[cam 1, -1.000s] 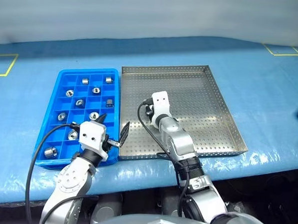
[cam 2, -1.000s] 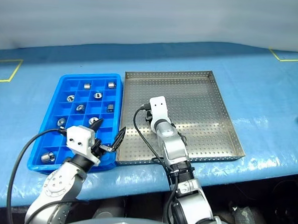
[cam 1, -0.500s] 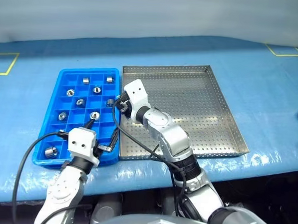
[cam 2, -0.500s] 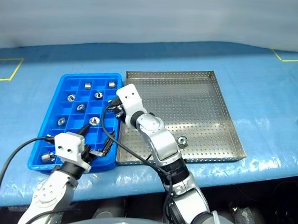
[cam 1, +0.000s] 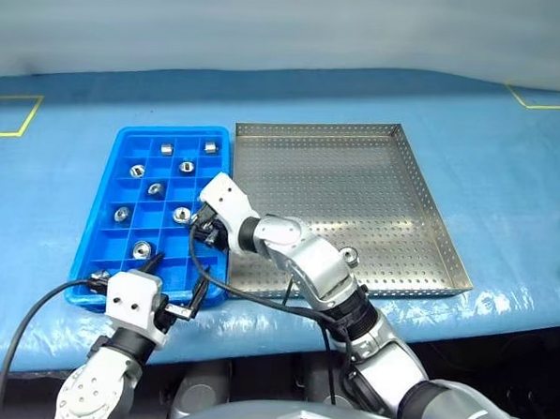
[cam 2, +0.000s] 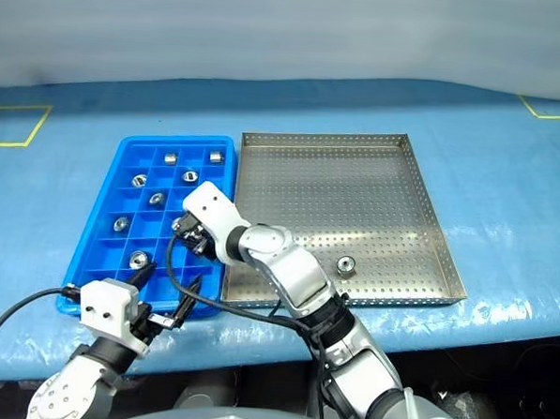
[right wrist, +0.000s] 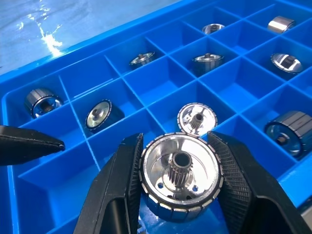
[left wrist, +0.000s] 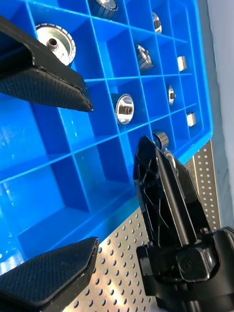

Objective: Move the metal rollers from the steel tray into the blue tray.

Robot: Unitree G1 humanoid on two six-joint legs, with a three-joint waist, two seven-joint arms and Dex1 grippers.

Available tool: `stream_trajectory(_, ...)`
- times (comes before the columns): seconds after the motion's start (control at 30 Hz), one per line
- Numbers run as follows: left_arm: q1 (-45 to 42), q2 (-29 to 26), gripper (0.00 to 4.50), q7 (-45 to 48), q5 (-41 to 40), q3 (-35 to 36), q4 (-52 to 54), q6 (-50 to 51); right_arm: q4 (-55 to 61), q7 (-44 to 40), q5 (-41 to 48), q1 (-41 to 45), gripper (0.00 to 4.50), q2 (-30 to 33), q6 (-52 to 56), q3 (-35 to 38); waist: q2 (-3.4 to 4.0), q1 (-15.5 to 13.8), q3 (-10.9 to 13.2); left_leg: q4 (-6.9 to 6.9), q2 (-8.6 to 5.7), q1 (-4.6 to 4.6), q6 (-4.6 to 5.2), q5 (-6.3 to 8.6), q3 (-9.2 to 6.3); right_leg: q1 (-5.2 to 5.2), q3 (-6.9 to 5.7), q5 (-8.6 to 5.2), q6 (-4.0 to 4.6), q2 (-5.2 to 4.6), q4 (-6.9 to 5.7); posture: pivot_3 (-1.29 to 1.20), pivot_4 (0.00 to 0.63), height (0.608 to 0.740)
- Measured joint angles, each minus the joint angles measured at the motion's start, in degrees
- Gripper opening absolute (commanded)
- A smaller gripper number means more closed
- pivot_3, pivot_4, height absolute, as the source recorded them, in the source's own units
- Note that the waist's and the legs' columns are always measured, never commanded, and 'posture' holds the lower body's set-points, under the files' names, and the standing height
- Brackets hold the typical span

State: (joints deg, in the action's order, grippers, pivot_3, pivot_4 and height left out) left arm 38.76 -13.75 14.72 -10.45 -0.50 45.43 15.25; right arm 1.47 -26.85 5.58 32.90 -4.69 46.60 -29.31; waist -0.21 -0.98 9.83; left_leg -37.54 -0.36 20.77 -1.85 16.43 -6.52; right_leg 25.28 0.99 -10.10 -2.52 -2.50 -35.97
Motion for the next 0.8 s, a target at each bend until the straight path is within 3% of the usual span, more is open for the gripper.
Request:
stream_trajectory(0.23, 0.44, 0.05, 4.5, 0.59, -0.9, -0.1, 0.0, -0.62, -2.95, -0.78, -0.73, 0.29, 1.72, 0.58, -0.84, -0.58, -0.01, -0.24, 0.0, 0.0, 0.0, 0.02, 0.0, 0.0, 0.01, 0.01, 0.0, 0.0, 0.0, 0.0, -0.01, 0.23, 0.15, 0.74)
stream_trajectory(0.5, -0.06, -0.11, 4.5, 1.65, -0.93, -0.73, -0.31, -0.95, -1.24, -1.51, -3.06, 3.4, 4.39, 3.81, 2.84, -5.66, -0.04, -1.11, -0.03, -0.04, -0.01, 0.0, -0.02, -0.01, -0.01, -0.05, -0.02, 0.0, -0.01, -0.01, -0.01, 0.2, 0.15, 0.74)
stream_trajectory(0.67, -1.97, -0.42, 4.5, 2.19, -0.93, -1.33, -1.01, -0.94, 1.35, 0.11, -2.95, 1.86, 4.48, 3.69, 3.33, -3.37, -0.06, -1.53, -0.04, -0.11, -0.02, 0.01, -0.02, -0.01, -0.03, -0.1, -0.06, 0.01, -0.02, -0.03, -0.01, 0.17, 0.15, 0.74)
stream_trajectory(0.8, -4.96, -1.2, 4.5, 2.86, -0.93, -1.81, -1.89, -0.85, 4.5, 4.07, -0.81, -1.23, 4.48, 2.25, 5.15, 6.16, -0.06, -0.94, -0.04, -0.1, -0.02, 0.07, -0.02, -0.01, -0.02, -0.03, -0.05, 0.02, -0.03, -0.03, -0.01, 0.11, 0.15, 0.74)
